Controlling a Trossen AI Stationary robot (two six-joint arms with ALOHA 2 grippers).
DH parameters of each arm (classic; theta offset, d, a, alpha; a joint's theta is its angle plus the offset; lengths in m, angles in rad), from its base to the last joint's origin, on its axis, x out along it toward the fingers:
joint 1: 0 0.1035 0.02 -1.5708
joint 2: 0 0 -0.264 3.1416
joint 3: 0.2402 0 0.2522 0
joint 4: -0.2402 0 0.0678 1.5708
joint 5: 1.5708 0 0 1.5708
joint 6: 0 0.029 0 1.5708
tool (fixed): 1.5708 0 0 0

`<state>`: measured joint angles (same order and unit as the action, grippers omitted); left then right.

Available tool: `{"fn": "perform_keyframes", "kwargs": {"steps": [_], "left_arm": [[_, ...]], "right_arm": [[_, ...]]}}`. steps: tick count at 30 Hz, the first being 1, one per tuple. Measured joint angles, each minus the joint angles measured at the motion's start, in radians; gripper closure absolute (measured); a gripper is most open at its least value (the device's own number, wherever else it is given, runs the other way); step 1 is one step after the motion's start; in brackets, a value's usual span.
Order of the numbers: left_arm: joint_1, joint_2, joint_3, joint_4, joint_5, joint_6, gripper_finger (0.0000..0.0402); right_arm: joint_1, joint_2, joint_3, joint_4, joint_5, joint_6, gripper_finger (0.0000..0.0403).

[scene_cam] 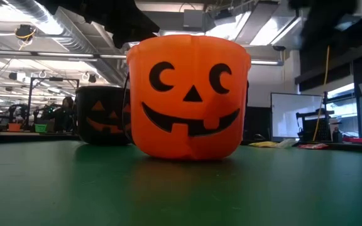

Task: Sort candy
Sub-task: Put the red candy into the orange bin

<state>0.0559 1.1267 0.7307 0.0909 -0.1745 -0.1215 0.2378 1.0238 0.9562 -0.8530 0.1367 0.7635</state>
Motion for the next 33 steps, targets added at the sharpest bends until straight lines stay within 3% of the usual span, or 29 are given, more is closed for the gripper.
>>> {"fn": "perform_keyframes", "kwargs": {"steps": [9,15,25,30,33], "left_arm": [[0.0,0.0,0.0,0.004,0.0,0.008,0.0253],[0.0,0.0,0.0,0.009,0.0,0.03,0.0253],[0.0,0.0,0.0,0.009,0.0,0.053,0.0253],[0.0,0.0,0.0,0.008,0.0,0.054,0.0253],[0.0,0.0,0.0,0.007,0.0,0.055,0.0253]], "right_arm": [[-0.602,0.141,-0.001,-0.212,-0.095,-0.323,0.0224],[-0.895,0.259,-0.001,-0.197,-0.118,-0.427,0.0224],[-1.125,0.451,-0.001,-0.152,-0.141,-0.507,0.0213],[-1.175,0.51,0.002,-0.147,-0.132,-0.534,0.0164],[-1.197,0.514,0.014,-0.143,-0.074,-0.536,0.0128]]}}
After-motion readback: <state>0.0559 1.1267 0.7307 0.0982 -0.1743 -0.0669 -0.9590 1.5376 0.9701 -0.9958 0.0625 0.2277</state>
